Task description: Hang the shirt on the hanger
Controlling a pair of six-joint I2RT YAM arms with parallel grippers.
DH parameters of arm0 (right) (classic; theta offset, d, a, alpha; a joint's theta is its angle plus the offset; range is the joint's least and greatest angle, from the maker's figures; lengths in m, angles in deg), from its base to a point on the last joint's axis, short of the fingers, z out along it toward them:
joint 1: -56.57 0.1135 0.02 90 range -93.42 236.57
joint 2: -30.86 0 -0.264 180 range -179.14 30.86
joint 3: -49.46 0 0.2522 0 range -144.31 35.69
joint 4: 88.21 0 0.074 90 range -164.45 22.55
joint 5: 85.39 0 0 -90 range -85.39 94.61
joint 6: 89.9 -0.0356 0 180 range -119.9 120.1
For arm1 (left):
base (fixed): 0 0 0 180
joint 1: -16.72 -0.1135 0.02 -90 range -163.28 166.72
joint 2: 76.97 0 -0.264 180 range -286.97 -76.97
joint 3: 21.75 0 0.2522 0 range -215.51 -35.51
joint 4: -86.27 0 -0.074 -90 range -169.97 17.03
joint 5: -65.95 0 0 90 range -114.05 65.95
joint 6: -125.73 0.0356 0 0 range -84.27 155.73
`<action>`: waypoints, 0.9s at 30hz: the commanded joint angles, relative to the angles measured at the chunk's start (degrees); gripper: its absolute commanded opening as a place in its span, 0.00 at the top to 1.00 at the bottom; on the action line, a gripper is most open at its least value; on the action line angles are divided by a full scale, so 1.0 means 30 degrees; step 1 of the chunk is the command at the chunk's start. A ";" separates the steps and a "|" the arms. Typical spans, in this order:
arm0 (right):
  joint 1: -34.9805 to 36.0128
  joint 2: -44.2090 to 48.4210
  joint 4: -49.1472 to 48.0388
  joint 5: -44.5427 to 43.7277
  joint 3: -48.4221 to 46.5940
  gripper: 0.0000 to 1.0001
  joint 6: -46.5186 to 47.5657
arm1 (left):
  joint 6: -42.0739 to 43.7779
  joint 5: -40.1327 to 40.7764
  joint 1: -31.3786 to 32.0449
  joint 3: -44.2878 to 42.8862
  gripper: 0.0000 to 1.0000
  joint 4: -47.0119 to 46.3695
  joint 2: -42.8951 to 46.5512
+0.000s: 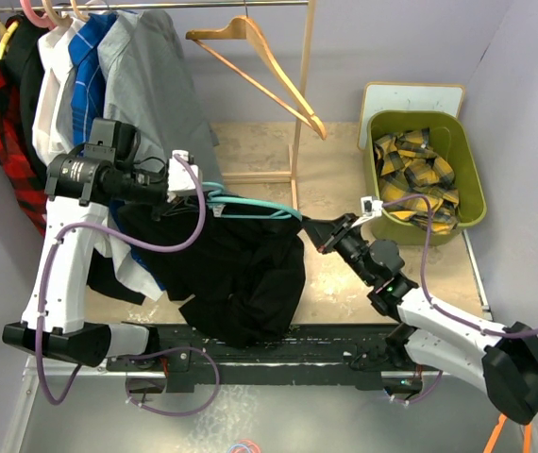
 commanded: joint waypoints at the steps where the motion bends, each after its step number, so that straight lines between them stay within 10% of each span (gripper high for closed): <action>1: -0.1313 0.0829 0.1854 -0.0148 -0.0699 1.00 0.0835 | 0.3022 0.1597 -0.0133 -0.1309 1.00 0.1128 0.0104; 16: -0.1708 0.1083 1.0600 0.2797 -0.6735 1.00 0.2620 | -0.0629 0.6869 0.0544 0.0515 1.00 -0.3872 0.0096; 27: 0.3007 -0.2880 0.9032 0.4459 -1.2382 1.00 0.0573 | -0.6385 0.9653 0.4714 0.2770 1.00 -0.9094 -0.0421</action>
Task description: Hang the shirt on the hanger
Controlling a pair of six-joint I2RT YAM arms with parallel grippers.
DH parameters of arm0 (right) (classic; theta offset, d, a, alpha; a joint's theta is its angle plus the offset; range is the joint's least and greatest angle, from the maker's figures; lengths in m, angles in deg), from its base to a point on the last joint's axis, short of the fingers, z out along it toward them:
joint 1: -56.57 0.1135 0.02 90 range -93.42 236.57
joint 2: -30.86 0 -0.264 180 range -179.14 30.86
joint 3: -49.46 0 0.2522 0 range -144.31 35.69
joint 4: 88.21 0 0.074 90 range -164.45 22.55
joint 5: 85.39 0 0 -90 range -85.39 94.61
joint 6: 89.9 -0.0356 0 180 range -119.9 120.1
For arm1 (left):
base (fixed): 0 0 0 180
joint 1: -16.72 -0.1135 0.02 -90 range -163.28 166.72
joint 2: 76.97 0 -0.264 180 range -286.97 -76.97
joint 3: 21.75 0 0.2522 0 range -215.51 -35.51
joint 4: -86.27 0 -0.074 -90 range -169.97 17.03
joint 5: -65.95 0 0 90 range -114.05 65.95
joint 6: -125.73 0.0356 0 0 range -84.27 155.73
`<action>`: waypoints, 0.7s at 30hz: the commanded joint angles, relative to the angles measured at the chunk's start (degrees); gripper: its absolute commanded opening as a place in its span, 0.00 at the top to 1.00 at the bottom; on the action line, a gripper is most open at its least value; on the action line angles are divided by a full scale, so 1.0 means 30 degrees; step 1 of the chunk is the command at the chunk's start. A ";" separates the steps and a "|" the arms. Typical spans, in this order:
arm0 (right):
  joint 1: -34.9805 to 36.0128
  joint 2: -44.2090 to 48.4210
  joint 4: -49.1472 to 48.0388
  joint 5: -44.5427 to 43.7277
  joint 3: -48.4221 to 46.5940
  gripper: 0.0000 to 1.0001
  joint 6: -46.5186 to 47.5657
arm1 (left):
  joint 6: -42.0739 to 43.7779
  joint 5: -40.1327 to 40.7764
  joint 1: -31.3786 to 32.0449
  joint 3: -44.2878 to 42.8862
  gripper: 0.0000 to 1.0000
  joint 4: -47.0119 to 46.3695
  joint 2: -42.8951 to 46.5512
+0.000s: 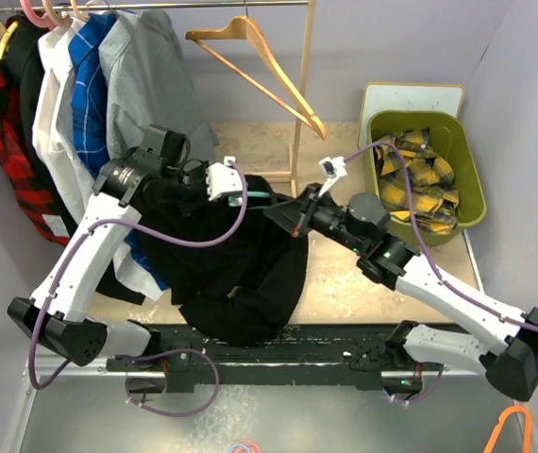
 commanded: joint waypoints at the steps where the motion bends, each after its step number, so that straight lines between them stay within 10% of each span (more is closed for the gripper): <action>1: 0.1881 -0.2075 -0.2007 0.0683 -0.2980 1.00 -0.0591 | -0.3266 0.0788 -0.0045 -0.0468 1.00 -0.4012 0.0026; 18: 0.4546 -0.2266 -0.8298 -0.1563 0.3207 0.99 -0.0128 | -0.5101 -0.0196 -0.1544 0.1185 1.00 -0.5723 0.1976; 20: 0.4705 -0.1402 -0.8957 -0.1442 0.4264 0.59 0.1045 | -0.4755 -0.1076 -0.1672 0.1359 1.00 -0.5429 0.2213; 21: 0.4871 -0.0626 -0.8828 -0.1584 0.4625 0.12 0.2137 | -0.4236 -0.1718 -0.1734 0.1351 1.00 -0.5005 0.2300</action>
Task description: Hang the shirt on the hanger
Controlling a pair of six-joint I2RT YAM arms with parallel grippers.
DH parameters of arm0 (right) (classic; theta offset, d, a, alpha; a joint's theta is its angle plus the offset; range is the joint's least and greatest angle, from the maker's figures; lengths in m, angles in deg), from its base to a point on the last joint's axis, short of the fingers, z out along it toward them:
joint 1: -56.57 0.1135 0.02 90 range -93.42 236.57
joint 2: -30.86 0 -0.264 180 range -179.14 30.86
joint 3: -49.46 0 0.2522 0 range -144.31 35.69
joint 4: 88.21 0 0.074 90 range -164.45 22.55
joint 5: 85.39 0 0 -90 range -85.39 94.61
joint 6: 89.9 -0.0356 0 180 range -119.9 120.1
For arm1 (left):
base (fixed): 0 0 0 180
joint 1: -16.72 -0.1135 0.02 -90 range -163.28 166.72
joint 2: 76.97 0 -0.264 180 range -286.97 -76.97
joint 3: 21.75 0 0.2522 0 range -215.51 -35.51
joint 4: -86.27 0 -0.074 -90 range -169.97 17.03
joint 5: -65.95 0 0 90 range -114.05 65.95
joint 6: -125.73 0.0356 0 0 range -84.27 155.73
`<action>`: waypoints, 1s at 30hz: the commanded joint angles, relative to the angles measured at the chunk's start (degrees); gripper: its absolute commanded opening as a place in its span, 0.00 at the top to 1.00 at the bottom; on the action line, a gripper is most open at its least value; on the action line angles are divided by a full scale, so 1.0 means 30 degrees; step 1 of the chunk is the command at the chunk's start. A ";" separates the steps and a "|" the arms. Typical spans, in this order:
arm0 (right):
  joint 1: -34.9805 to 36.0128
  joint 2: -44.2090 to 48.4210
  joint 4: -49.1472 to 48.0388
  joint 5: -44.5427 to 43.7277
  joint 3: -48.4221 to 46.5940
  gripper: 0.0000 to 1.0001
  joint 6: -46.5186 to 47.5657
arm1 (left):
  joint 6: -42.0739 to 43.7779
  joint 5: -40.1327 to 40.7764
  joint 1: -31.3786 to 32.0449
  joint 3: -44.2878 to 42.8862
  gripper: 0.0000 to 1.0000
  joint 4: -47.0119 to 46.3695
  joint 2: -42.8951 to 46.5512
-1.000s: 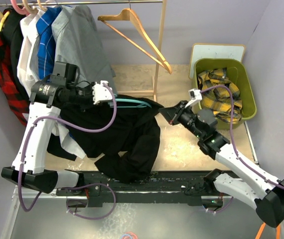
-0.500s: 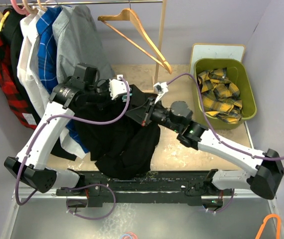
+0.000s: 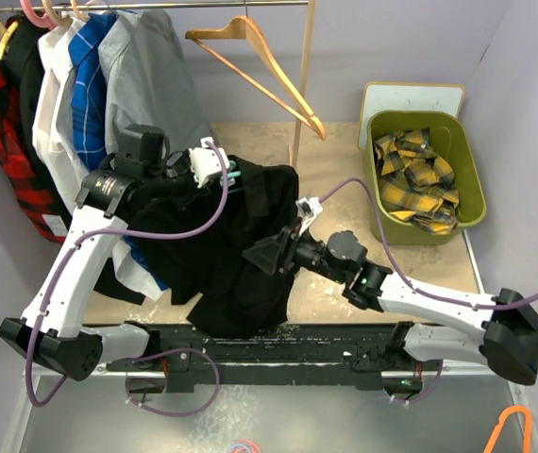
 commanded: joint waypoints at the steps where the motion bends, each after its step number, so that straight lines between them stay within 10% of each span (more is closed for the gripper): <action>1: 0.0758 0.2896 -0.1893 -0.0985 0.1546 0.01 0.3831 | 0.1056 -0.2483 -0.0426 0.0016 1.00 -0.0636 0.0953; 10: 0.1475 1.1789 0.5831 -0.4450 0.2354 0.00 1.2684 | 1.0466 -0.6539 -0.0449 0.0317 1.00 0.6883 0.1304; 21: 0.1189 0.7840 1.1505 0.0026 -0.1527 0.03 1.4614 | 1.9909 -0.6467 -0.0433 -0.0377 1.00 1.1685 0.1155; 27: -0.0645 0.7895 1.1483 0.0614 -0.0865 0.58 1.4244 | 2.1260 -0.4600 -0.0447 -0.0666 1.00 1.1645 0.1162; 30: -0.0689 0.7285 1.1701 0.1197 -0.0831 0.58 1.3521 | 2.0385 -0.3500 -0.0457 -0.0765 1.00 1.0948 0.1254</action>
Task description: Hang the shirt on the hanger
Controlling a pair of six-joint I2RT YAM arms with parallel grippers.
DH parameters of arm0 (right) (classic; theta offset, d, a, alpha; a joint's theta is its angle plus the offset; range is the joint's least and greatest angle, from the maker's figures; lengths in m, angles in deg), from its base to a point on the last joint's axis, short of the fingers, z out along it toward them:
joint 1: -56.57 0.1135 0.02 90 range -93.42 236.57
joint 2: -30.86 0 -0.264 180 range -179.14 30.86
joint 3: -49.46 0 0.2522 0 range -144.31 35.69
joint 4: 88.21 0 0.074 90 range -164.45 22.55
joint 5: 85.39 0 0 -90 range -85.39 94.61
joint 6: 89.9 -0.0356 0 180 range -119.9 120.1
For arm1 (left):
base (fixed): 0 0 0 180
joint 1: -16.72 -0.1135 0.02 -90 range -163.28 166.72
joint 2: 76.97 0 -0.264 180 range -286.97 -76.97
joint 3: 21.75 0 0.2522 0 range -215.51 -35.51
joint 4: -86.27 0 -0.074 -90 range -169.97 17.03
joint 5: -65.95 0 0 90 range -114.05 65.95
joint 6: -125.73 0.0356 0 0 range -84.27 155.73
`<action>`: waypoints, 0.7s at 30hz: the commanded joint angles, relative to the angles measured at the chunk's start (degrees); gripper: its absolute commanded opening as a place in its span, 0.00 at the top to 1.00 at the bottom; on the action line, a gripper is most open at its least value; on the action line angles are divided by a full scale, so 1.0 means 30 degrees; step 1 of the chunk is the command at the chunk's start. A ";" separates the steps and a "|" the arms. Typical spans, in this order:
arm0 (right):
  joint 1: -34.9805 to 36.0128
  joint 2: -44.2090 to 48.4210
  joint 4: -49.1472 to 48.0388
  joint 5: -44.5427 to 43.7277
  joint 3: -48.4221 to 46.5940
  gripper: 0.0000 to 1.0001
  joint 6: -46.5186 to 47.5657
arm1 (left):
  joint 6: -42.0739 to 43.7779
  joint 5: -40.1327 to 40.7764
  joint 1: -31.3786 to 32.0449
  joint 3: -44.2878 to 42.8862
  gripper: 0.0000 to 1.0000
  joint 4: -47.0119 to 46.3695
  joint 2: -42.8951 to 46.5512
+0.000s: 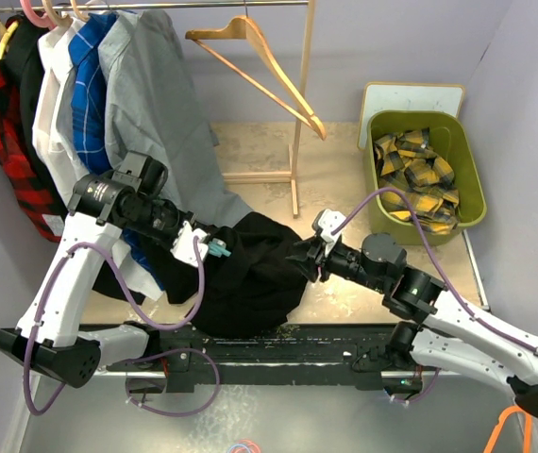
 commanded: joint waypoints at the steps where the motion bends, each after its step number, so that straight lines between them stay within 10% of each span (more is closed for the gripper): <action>1: -0.0208 -0.0618 0.0348 0.1348 -0.0041 0.58 -0.0629 | 0.0554 0.1179 -0.0098 -0.0885 1.00 -0.0644 0.0463; 21: -0.0178 -0.2639 -0.2915 -0.1453 0.0535 0.20 0.1036 | -0.3359 -0.0837 -0.0080 -0.1641 1.00 -0.1837 0.0312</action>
